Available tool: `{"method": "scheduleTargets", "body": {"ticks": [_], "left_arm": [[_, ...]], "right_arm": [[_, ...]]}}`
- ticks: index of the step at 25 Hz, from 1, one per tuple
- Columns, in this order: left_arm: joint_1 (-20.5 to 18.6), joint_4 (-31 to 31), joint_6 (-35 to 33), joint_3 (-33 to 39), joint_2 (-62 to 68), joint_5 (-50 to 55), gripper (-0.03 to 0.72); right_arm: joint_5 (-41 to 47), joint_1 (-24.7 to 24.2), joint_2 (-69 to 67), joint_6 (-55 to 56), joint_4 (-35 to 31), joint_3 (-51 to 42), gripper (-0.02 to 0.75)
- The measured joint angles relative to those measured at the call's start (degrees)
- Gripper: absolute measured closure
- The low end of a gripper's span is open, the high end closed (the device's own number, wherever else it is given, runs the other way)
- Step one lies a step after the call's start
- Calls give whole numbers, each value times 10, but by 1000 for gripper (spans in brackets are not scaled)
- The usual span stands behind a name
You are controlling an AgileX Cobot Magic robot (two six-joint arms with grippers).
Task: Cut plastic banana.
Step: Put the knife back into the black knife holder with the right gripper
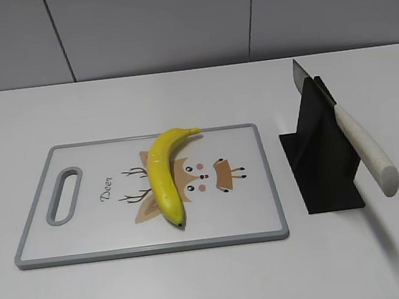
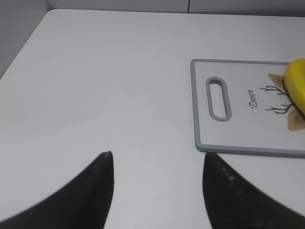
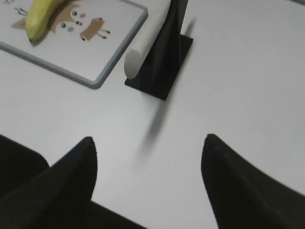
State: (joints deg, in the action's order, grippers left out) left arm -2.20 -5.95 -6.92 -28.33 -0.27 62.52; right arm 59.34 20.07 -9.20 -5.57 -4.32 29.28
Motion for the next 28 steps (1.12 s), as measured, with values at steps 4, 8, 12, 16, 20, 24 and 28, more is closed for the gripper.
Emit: {"method": "scheduleTargets", "body": {"ticks": [4,8,12,16,20,24,28], "left_arm": [[0,0,0,0,0,0,108],[0,-1,0,0,0,-1,108],[0,-1,0,0,0,-1,108],[0,-1,0,0,0,-1,108],[0,-1,0,0,0,-1,108],[0,-1,0,0,0,-1,108],[0,-1,0,0,0,-1,108]], "right_arm": [[0,0,78,0,0,-1,204],[2,0,96,18,15,-1,203],[2,0,96,27,22,-2,203],[2,-4,96,28,23,-2,203],[2,-59,96,28,18,-2,204],[2,-139,96,29,14,-2,204],[2,-154,96,29,14,-2,204]]}}
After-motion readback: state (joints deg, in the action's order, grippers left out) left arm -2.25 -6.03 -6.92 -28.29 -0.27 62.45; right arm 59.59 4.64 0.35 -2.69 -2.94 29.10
